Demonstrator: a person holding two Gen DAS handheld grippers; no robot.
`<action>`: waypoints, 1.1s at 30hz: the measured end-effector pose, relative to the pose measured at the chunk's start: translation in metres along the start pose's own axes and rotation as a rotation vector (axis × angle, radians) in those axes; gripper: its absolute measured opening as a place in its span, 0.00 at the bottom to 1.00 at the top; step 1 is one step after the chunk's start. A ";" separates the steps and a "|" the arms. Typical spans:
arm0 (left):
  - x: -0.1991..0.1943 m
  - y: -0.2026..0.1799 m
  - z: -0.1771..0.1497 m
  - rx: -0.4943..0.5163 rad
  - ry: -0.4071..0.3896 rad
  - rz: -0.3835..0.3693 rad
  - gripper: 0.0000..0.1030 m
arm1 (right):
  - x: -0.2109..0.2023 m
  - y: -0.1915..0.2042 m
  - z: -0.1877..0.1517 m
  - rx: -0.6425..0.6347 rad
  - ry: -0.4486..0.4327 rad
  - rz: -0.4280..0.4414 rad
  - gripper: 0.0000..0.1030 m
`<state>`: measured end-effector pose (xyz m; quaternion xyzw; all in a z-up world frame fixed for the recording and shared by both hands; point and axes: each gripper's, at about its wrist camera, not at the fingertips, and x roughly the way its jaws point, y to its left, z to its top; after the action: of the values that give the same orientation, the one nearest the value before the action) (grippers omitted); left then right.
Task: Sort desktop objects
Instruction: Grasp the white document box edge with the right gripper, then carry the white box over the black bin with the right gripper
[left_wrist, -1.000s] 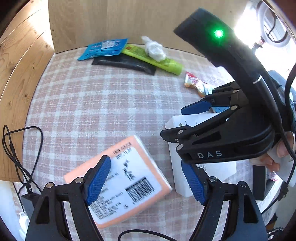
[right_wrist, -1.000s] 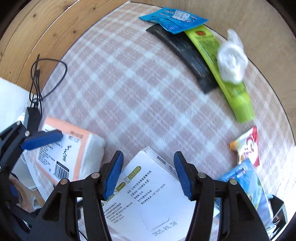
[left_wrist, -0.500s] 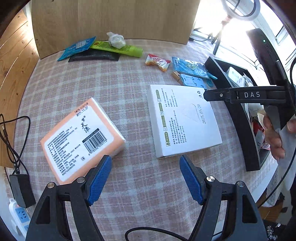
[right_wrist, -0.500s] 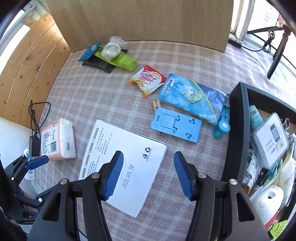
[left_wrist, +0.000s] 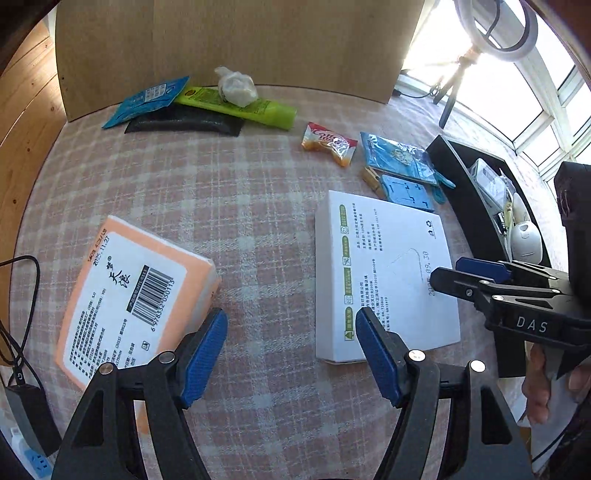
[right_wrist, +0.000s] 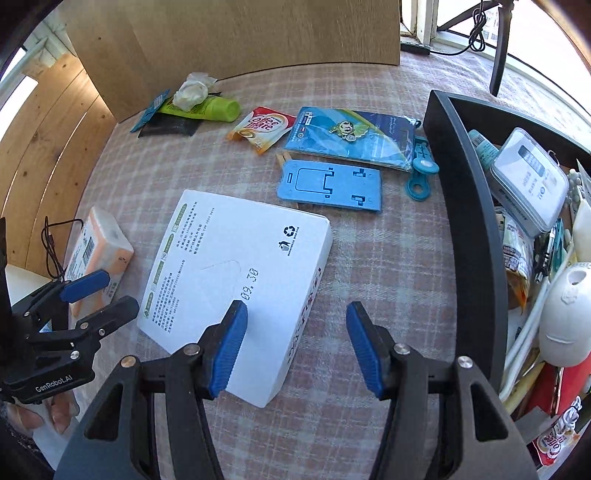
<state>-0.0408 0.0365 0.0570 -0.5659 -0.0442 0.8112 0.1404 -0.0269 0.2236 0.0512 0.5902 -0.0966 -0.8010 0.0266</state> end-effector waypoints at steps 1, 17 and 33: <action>0.002 -0.005 0.002 0.011 0.002 -0.010 0.68 | 0.000 0.000 0.000 0.017 -0.008 0.012 0.53; 0.028 -0.046 0.002 0.083 0.051 -0.110 0.68 | 0.005 0.018 -0.006 0.078 -0.072 0.000 0.51; -0.022 -0.159 0.018 0.080 -0.071 -0.036 0.67 | -0.078 -0.037 -0.006 -0.025 -0.142 0.044 0.51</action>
<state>-0.0224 0.1842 0.1196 -0.5297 -0.0267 0.8293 0.1758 0.0053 0.2714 0.1155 0.5295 -0.1011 -0.8411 0.0445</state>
